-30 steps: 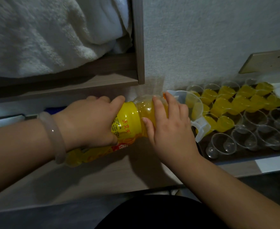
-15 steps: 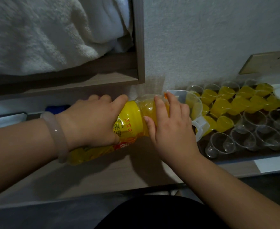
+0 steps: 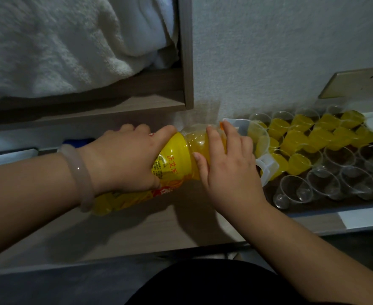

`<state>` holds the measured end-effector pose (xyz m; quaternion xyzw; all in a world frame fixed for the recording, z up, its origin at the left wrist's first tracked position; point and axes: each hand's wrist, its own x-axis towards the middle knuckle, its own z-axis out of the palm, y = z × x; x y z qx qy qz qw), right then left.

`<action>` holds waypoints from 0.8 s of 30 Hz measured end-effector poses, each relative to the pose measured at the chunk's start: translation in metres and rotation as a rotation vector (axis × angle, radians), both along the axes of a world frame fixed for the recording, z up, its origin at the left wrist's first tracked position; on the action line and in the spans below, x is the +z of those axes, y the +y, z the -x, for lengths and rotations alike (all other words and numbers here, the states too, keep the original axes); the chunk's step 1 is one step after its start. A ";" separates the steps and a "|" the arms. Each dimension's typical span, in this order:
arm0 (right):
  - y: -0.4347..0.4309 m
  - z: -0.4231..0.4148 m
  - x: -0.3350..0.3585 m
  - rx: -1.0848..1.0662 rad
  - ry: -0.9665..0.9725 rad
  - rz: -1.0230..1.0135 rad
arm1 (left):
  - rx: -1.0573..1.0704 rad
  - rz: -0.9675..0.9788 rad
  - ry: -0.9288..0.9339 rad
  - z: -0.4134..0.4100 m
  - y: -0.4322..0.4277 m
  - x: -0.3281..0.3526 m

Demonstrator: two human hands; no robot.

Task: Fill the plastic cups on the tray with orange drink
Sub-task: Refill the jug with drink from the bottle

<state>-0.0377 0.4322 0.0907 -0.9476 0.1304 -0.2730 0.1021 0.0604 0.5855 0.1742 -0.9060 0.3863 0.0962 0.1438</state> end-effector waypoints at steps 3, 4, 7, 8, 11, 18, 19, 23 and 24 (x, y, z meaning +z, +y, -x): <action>0.000 0.000 0.000 -0.002 0.000 0.001 | -0.004 -0.005 -0.003 0.000 0.000 0.000; 0.000 0.001 0.000 -0.002 -0.003 0.002 | -0.005 -0.007 -0.004 0.001 0.001 0.000; 0.001 0.001 0.001 0.003 -0.008 0.004 | -0.005 -0.002 -0.003 0.001 0.001 0.001; 0.001 0.002 0.001 0.004 -0.008 0.001 | -0.005 -0.002 -0.003 0.001 0.001 0.001; 0.001 0.002 0.001 0.005 -0.016 -0.002 | -0.004 -0.006 -0.007 0.002 0.001 0.001; 0.002 0.003 0.002 0.008 -0.026 -0.007 | -0.002 0.000 -0.007 0.002 0.002 0.001; 0.002 0.003 0.002 0.009 -0.026 -0.009 | -0.003 0.004 -0.006 0.002 0.002 0.001; 0.002 0.003 0.002 0.017 -0.026 -0.001 | -0.001 0.023 0.011 0.002 0.005 -0.002; 0.002 0.003 0.002 0.021 -0.024 0.004 | 0.002 0.033 0.019 0.002 0.005 -0.004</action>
